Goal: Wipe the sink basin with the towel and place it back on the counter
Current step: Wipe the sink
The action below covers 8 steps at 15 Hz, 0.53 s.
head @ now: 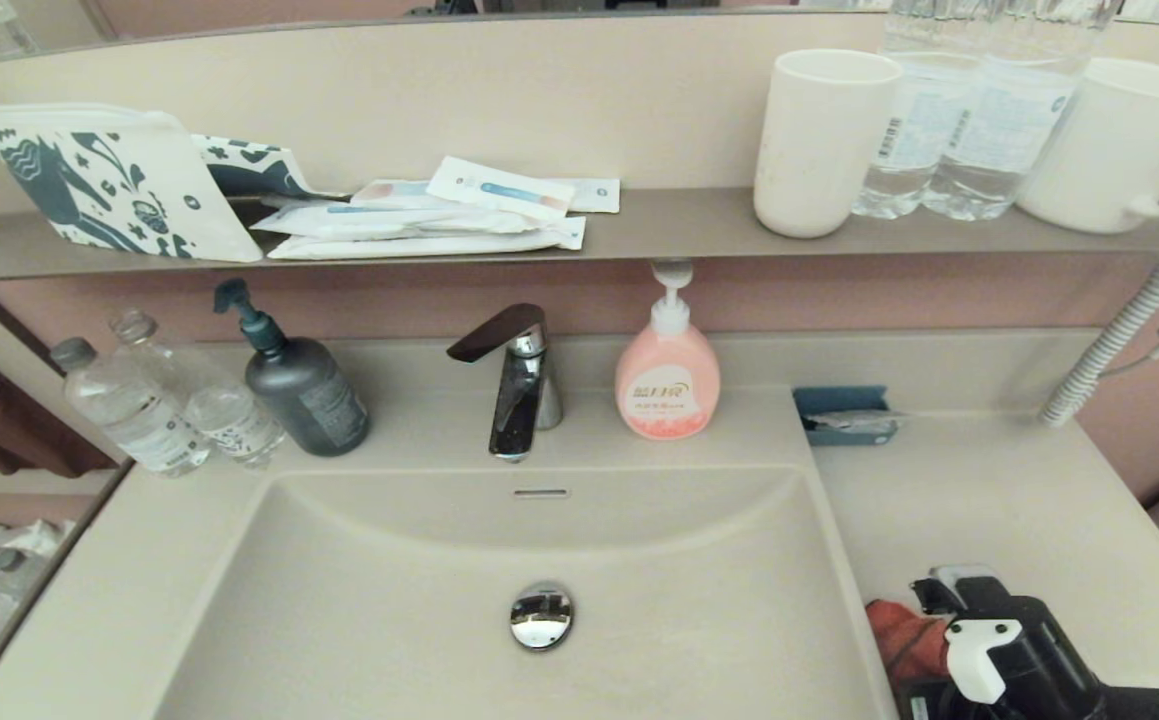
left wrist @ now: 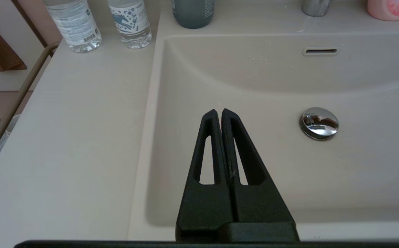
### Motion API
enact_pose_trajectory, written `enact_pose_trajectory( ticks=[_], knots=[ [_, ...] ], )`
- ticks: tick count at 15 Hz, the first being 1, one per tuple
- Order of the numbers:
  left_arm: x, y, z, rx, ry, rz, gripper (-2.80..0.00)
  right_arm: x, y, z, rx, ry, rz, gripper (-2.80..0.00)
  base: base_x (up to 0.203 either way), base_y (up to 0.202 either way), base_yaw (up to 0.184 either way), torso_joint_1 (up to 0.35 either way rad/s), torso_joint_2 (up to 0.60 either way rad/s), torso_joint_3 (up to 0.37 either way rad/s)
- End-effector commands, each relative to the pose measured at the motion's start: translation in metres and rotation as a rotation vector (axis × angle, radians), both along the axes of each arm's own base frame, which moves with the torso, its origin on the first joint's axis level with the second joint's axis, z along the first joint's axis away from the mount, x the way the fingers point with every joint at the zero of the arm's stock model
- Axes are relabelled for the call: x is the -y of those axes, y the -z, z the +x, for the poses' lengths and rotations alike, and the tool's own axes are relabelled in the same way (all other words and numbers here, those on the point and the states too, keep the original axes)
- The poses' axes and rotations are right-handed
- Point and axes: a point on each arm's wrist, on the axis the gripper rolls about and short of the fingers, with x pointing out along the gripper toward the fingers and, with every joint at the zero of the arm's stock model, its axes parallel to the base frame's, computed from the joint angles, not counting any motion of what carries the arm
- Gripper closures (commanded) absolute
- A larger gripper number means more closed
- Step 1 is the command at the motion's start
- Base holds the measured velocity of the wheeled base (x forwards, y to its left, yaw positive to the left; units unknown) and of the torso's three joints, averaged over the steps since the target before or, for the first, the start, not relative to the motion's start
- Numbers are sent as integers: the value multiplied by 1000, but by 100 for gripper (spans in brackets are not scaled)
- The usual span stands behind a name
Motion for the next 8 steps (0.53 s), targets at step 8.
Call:
enact_pose_trajectory(
  ticks=[8],
  knots=[
    [0,0,0,-1,0,0,0,56,-30,62,153,212,-23,0,0,0,0,0,0,0]
  ],
)
